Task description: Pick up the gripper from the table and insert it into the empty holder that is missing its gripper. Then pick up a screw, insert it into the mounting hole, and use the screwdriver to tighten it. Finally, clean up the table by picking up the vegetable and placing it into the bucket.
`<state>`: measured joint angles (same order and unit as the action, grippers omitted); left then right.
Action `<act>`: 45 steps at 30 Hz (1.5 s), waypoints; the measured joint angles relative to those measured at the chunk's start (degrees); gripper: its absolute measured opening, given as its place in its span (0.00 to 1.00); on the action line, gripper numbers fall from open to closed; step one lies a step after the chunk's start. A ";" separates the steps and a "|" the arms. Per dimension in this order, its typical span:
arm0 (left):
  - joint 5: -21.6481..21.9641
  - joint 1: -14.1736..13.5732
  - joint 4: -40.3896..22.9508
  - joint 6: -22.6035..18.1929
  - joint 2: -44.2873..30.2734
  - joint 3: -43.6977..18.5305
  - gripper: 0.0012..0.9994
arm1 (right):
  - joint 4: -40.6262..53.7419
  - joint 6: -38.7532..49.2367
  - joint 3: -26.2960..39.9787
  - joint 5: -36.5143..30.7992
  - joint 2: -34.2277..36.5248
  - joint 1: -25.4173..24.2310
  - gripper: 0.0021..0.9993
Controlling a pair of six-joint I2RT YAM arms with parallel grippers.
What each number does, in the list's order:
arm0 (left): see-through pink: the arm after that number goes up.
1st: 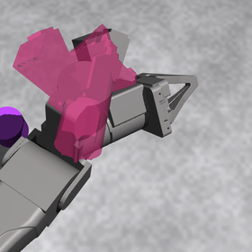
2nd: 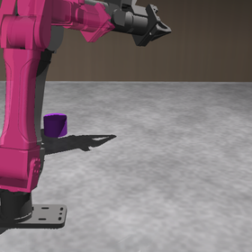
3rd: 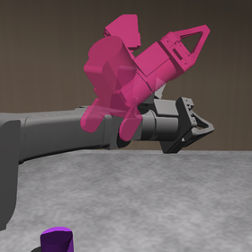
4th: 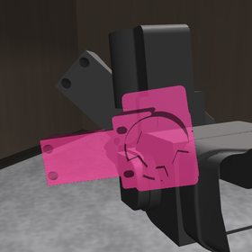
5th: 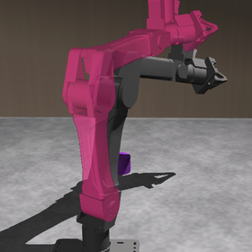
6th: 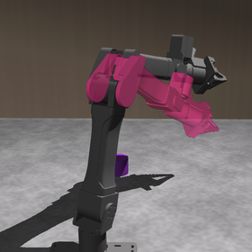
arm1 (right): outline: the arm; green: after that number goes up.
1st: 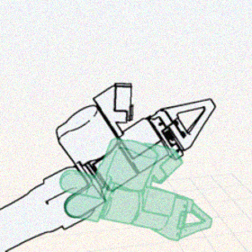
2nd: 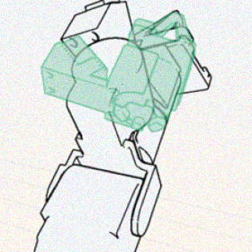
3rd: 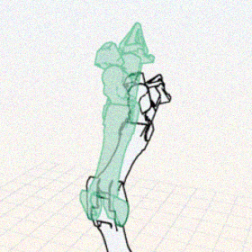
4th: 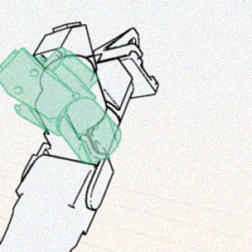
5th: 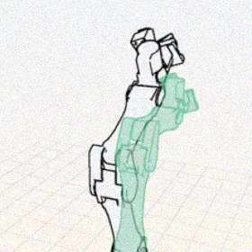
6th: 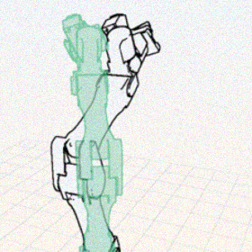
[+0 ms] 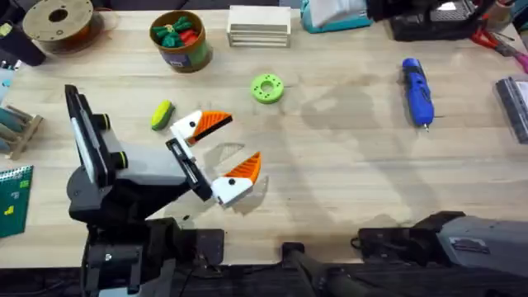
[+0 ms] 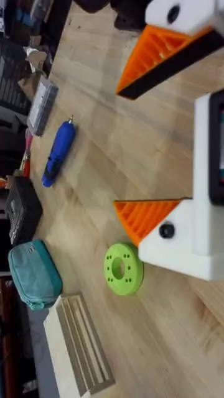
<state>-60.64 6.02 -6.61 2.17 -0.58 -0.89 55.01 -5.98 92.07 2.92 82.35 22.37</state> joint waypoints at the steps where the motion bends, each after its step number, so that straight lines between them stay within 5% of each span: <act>1: -0.01 0.00 0.00 0.00 0.00 0.00 0.99 | 0.99 0.00 0.00 -0.24 0.00 0.00 0.99; 16: 0.00 0.00 0.00 -0.02 0.00 0.00 0.99 | 8.82 1.29 -0.02 -3.61 -1.13 -5.34 0.99; 18: -0.03 0.00 0.00 0.11 0.00 0.00 0.84 | 9.41 1.31 -0.01 -3.74 -2.21 -6.98 0.99; 22: -0.02 0.00 0.00 -0.15 0.00 0.00 0.33 | 10.40 1.31 0.00 -3.85 -5.33 -10.16 0.99; 26: -0.02 0.00 0.00 -0.25 0.00 0.00 0.03 | 12.62 1.35 0.00 -4.02 -8.21 -13.08 0.99; 37: -0.02 0.00 0.00 -0.24 0.00 0.00 0.00 | 17.86 2.15 -1.37 -4.18 -10.78 -19.99 0.99; 45: -0.02 0.00 0.00 -0.24 0.00 0.00 0.00 | 11.64 2.16 -15.12 -4.18 -15.61 -24.19 0.99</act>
<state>-60.66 6.02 -6.61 1.93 -0.58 -0.89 66.64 -3.82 76.96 -1.26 66.73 -1.82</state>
